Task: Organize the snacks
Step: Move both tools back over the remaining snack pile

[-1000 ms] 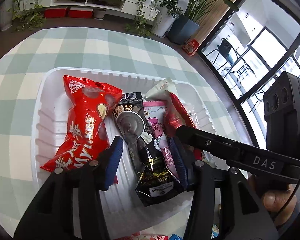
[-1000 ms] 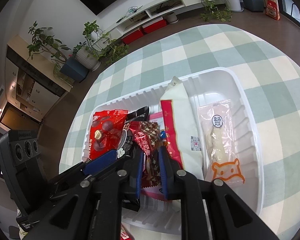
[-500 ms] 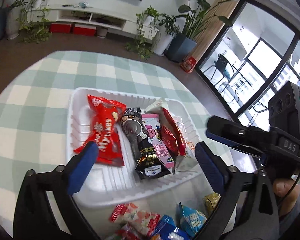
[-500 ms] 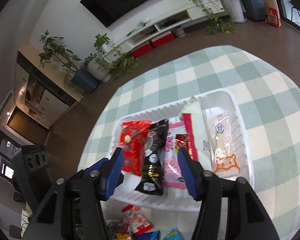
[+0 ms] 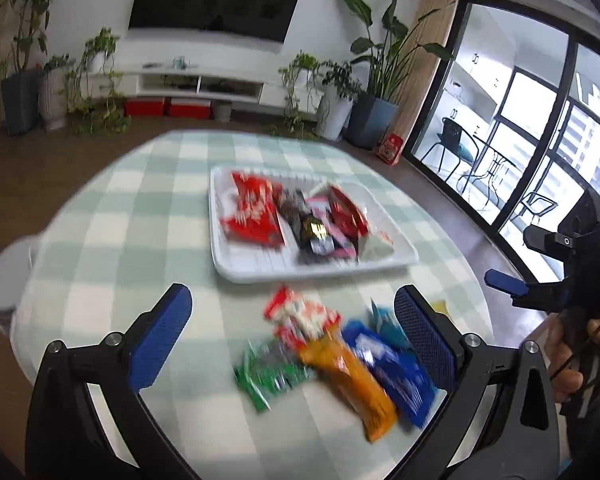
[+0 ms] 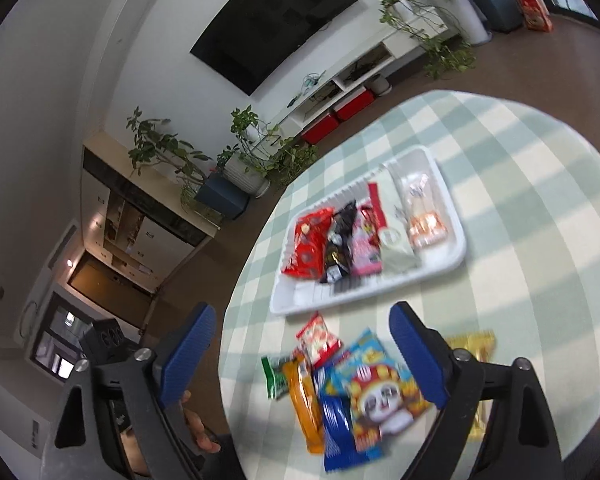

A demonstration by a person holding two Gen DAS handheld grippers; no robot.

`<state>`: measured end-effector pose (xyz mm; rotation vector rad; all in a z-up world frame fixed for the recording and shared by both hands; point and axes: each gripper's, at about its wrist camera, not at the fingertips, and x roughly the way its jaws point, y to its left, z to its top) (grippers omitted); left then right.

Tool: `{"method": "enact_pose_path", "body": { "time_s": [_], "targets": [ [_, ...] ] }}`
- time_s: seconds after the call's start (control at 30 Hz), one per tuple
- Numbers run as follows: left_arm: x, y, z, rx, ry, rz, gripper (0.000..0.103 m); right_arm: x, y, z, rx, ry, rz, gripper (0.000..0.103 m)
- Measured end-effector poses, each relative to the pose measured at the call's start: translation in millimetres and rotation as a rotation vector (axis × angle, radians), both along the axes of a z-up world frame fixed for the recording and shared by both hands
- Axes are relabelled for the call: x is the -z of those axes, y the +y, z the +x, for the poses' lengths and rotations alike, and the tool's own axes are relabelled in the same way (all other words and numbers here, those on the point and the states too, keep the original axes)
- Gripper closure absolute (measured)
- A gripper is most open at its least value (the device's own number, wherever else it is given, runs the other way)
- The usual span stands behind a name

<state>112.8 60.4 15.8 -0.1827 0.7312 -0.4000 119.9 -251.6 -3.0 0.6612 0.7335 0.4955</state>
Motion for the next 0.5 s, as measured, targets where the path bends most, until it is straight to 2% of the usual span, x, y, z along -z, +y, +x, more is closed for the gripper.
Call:
{"method": "enact_pose_path", "body": {
  "time_s": [0.1,0.17,0.27,0.33,0.5],
  "targets": [
    [24,-5,-18,-0.025,0.127,-0.078,0.000,18,-7,-20,0.014,0.050,-0.037,0.004],
    [33,-16,-30,-0.015,0.137,-0.088,0.000,29,-10,-33,0.031,0.085,-0.075,0.005],
    [44,-41,-40,0.033,0.162,-0.059,0.001,43,-15,-48,0.048,0.105,-0.101,0.016],
    [47,-55,-43,0.058,0.168,-0.058,0.002,48,-17,-56,0.064,0.106,-0.129,0.022],
    [55,-77,-37,0.073,0.191,-0.041,0.002,54,-13,-70,0.049,0.074,-0.177,0.027]
  ]
}}
